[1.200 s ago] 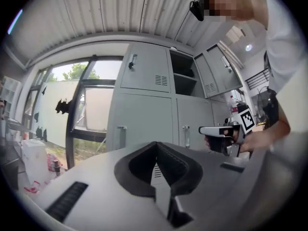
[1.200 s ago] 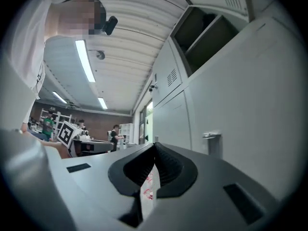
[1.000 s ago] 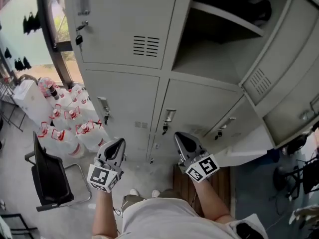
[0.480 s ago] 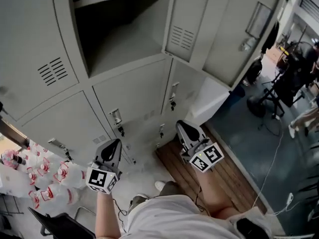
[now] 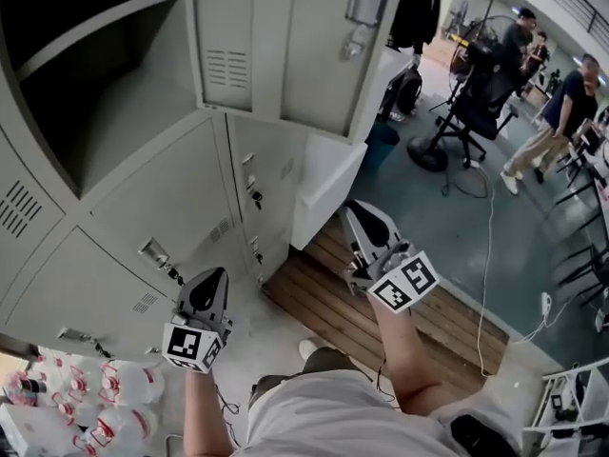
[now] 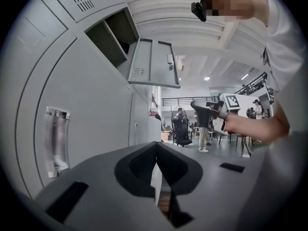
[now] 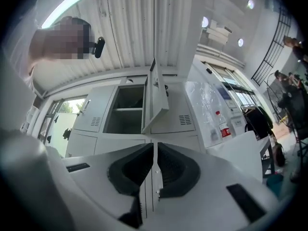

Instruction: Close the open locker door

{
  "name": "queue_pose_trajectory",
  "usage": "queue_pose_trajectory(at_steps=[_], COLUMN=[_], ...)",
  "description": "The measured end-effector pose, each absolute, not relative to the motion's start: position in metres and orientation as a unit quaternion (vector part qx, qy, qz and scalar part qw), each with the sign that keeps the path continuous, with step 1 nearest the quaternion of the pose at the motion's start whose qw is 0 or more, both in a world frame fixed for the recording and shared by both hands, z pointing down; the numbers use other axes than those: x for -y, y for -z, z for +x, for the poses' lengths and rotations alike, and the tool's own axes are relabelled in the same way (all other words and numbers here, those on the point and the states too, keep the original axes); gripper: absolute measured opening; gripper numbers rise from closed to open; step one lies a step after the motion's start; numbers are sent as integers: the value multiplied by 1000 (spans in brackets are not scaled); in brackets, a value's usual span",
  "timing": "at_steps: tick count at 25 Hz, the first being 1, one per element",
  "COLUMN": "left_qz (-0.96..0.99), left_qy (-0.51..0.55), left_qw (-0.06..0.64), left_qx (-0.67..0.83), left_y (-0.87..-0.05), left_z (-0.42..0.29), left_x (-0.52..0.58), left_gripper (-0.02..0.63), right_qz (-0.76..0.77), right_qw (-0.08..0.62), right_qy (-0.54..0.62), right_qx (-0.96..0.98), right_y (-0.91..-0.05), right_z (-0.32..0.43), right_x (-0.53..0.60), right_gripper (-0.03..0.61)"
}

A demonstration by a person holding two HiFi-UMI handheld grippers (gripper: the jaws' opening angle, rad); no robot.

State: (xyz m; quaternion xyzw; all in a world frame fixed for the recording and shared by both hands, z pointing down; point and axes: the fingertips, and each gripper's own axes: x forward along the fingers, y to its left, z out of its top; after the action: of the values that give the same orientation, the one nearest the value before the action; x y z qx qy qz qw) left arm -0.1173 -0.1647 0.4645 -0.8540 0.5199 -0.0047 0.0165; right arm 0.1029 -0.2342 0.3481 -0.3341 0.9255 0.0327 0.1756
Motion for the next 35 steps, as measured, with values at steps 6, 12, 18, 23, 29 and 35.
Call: queue_pose_trajectory(at_steps=[6, 12, 18, 23, 29, 35], left_qz=[-862, -864, -859, -852, -842, -835], left_qy=[-1, -6, -7, -8, -3, 1], left_qw=[14, 19, 23, 24, 23, 19], left_qx=[-506, -503, -512, -522, -539, -550], left_y=[-459, -451, -445, -445, -445, -447], left_z=[-86, -69, -67, -73, -91, -104], left_x=[190, 210, 219, 219, 214, 207], left_gripper=[3, 3, 3, 3, 3, 3], right_qz=[-327, -285, -258, -240, -222, -219], right_qw=[196, 196, 210, 211, 231, 250], right_qy=[-45, -71, -83, -82, -83, -84], right_qx=[-923, -936, -940, -944, -944, -939], right_y=[-315, -292, -270, -263, -257, -249], right_z=[130, 132, 124, 108, 92, 83], right_x=[246, 254, 263, 275, 278, 276], right_gripper=[54, 158, 183, 183, 173, 146])
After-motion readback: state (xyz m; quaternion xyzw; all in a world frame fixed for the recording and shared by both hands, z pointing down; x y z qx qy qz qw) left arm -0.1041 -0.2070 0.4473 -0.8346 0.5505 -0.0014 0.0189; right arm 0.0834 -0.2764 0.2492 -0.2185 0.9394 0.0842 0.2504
